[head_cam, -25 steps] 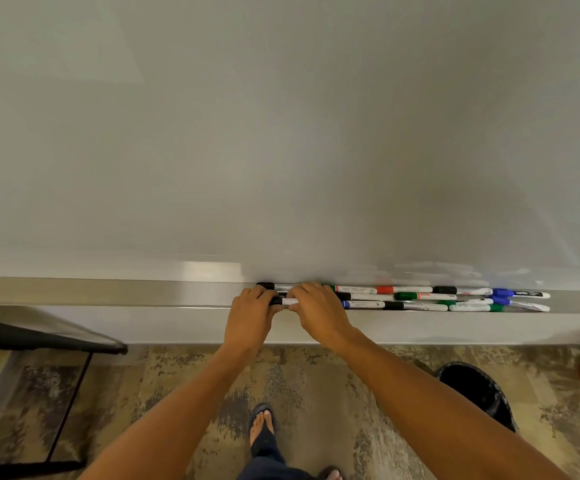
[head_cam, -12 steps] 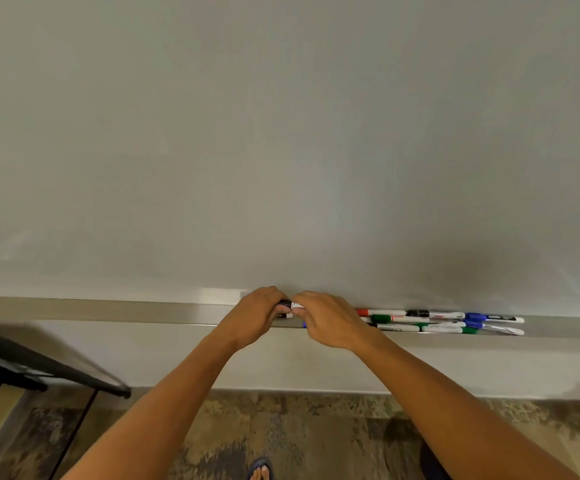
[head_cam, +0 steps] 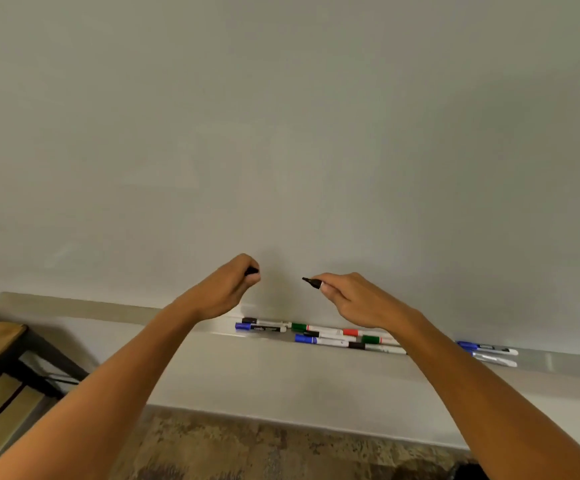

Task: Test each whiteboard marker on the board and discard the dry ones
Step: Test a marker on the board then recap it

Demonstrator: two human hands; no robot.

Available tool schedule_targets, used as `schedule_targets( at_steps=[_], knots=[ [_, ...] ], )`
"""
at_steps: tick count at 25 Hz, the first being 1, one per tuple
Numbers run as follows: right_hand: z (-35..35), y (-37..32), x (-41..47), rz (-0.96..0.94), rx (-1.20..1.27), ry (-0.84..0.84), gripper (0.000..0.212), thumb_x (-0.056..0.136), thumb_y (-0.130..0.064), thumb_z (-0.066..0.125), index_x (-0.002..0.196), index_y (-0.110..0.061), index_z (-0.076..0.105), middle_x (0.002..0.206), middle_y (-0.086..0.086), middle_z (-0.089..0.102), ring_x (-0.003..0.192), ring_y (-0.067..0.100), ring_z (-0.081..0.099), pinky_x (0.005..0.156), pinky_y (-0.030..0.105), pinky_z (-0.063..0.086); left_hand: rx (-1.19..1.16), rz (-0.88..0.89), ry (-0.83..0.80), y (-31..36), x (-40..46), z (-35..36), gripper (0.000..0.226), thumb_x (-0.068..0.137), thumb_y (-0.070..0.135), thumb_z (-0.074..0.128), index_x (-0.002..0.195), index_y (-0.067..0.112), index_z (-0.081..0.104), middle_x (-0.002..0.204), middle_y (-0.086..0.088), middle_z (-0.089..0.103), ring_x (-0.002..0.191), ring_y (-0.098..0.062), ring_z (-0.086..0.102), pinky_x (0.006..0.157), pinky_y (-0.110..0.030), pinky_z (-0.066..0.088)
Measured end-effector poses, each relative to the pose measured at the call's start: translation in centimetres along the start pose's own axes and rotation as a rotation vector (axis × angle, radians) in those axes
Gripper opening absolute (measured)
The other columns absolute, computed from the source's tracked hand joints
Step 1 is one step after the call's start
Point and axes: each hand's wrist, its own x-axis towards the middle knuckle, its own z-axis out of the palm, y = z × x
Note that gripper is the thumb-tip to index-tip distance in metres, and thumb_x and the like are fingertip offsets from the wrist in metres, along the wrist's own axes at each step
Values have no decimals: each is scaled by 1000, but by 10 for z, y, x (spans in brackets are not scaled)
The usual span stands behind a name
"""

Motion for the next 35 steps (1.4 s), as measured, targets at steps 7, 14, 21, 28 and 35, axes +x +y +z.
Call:
schedule_targets(
  at_steps=[7,14,21,28,35],
  knots=[
    [-66,-34,3,-153,115,205,32,105,-10,33,121,-36,44,85,12,50,64,12,40,63,29,39,158,-36,561,55,55,-80,35,97,15,57,131,22,55,47,8,47,44,-12,47,54,-21,38],
    [-141,-100,17,-252,264,466,26,100,-38,56,126,-41,58,90,-8,60,82,12,63,77,28,56,146,240,759,86,114,-178,54,95,51,54,61,10,63,40,1,35,37,-16,29,48,-23,29],
    [-195,-156,41,-355,223,593,78,71,-33,89,131,-40,40,121,-16,65,105,11,66,82,30,57,157,368,932,117,147,-258,61,97,4,47,153,13,26,51,-2,51,43,-16,48,50,-38,47],
    [-233,-193,69,-435,258,966,32,96,-53,51,98,-21,48,83,-1,72,75,15,70,65,21,51,205,493,1065,128,183,-308,38,101,28,49,130,6,60,52,-1,54,43,-20,48,53,-30,46],
    [-267,-224,89,-509,245,1137,34,102,-35,40,113,-14,64,62,-23,54,51,1,46,52,12,36,434,526,1157,121,216,-332,54,97,53,38,120,9,59,110,-12,59,107,-30,52,93,-38,38]
  ],
)
